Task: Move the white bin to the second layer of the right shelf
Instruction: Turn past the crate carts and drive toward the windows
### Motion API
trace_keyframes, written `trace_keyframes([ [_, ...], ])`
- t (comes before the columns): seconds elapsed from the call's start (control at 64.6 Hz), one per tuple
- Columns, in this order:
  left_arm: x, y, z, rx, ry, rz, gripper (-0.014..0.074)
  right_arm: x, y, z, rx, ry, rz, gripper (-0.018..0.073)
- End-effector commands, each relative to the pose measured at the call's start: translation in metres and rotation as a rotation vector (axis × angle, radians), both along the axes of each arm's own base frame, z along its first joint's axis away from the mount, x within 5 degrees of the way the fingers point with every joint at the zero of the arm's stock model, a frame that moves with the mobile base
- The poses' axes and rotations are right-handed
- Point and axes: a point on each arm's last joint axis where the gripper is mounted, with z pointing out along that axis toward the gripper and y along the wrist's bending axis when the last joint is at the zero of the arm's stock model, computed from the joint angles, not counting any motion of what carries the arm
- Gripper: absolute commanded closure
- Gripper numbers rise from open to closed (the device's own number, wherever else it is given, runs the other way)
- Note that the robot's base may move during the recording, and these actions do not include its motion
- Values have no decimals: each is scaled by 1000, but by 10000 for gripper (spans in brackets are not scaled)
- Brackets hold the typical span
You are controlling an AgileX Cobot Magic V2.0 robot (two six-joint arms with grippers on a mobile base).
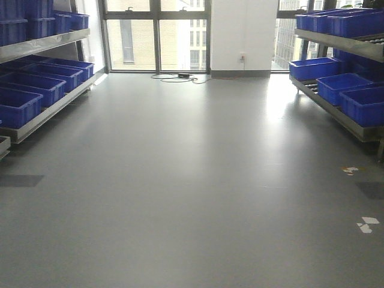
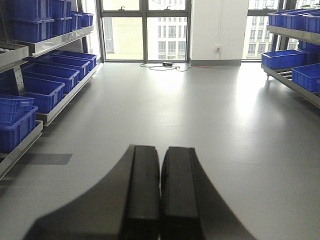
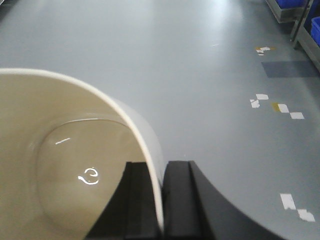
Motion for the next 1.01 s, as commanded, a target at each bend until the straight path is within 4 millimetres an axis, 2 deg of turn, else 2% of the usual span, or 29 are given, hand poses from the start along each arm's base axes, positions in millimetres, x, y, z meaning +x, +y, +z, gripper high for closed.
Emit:
trace_keyframes([
  [0.0, 0, 0, -4, -16, -57, -3, 512, 2, 0, 17, -4, -122, -2, 511],
  [0.99, 0, 0, -4, -16, -57, -3, 512, 2, 0, 17, -4, -122, -2, 511],
])
